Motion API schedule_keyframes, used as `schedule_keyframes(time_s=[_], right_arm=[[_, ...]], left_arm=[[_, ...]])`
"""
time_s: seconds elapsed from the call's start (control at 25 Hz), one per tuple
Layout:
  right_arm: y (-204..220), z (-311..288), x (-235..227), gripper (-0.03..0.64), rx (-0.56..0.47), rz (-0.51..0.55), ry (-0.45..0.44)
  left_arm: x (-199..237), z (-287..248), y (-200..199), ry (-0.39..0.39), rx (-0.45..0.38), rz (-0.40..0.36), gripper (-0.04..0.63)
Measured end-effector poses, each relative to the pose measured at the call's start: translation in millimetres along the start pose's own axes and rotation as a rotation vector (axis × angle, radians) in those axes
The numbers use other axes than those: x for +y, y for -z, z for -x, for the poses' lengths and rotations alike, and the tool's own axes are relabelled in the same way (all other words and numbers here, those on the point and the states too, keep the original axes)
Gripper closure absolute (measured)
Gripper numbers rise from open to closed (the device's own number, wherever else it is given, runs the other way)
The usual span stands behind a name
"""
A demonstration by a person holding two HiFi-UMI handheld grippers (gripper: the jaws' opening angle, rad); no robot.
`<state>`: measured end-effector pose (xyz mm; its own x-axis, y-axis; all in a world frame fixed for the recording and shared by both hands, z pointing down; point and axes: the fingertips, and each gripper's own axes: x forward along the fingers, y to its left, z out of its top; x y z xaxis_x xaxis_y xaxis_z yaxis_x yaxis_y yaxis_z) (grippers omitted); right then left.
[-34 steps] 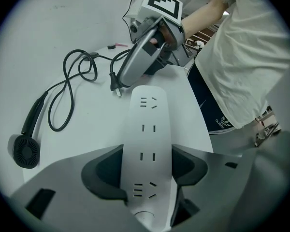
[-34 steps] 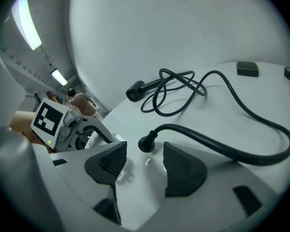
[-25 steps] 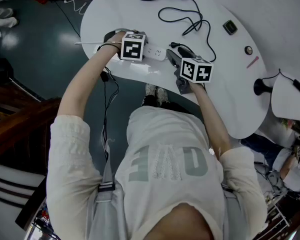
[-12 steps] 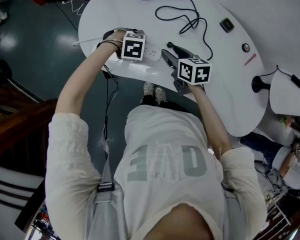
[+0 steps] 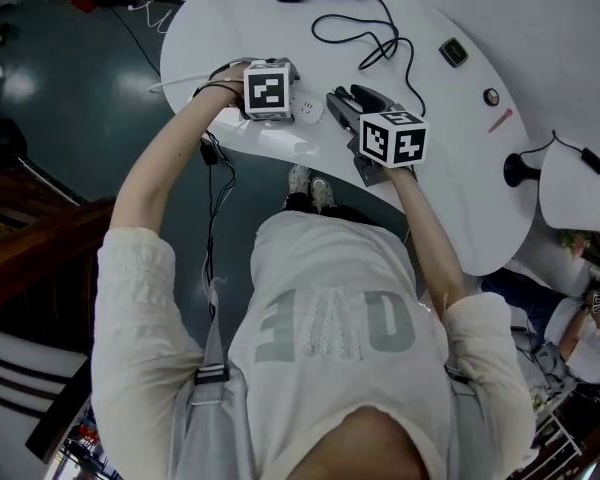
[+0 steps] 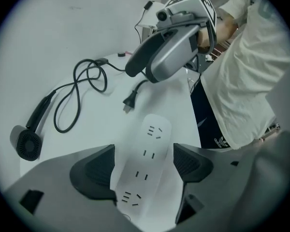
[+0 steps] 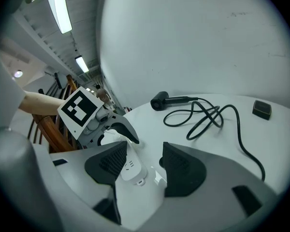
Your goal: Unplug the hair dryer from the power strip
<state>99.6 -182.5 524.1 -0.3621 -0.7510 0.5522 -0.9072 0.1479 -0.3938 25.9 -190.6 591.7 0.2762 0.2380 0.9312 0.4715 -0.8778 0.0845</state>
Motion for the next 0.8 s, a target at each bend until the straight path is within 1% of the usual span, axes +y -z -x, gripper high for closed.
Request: schedule_keyframes(time_s=[0.08,0.2,0.28,0.4,0.48,0.56,0.64,0.68,0.72,0.76,0.8], right_arm=[[-15.9,3.0,-0.5,0.387,-0.027,0.014,-0.005],[-50.2,10.9,-1.0,0.387,-0.095,0.057,0.013],[-77.3,17.6,2.5,0.387,-0.143,0.102,0.024],[-117.3,28.9,14.4,0.387,-0.209,0.172,0.027],[-142.4,37.0,25.3,0.387,-0.251,0.231,0.029],[-163.9,47.2,38.1,0.388,-0.294,0.300,0.028],[-183.9,62.5,52.2,0.388,-0.362,0.357,0.030],[-193.9,71.9,58.8,0.403,-0.407,0.377,0.041],[-203.7,82.0,64.8,0.436,-0.457,0.390,0.061],[-213.0,92.5,70.2,0.466,-0.508,0.400,0.084],[-221.3,103.4,75.4,0.481,-0.558,0.408,0.109]], left_arm=[[5.2,11.0,-10.6,-0.018,-0.043,0.023,0.215],[20.3,33.3,-31.3,-0.084,-0.134,0.054,0.215],[31.3,55.9,-49.5,-0.129,-0.232,0.094,0.216],[42.3,93.6,-74.0,-0.175,-0.380,0.168,0.218],[46.0,120.0,-88.8,-0.213,-0.453,0.177,0.218],[46.4,147.1,-105.2,-0.256,-0.531,0.167,0.218],[46.1,176.4,-119.8,-0.312,-0.625,0.176,0.237],[47.4,192.6,-124.2,-0.357,-0.674,0.193,0.266],[50.1,210.4,-126.1,-0.426,-0.719,0.217,0.327],[53.1,229.9,-126.3,-0.520,-0.761,0.239,0.433],[54.8,250.3,-126.4,-0.630,-0.802,0.256,0.571]])
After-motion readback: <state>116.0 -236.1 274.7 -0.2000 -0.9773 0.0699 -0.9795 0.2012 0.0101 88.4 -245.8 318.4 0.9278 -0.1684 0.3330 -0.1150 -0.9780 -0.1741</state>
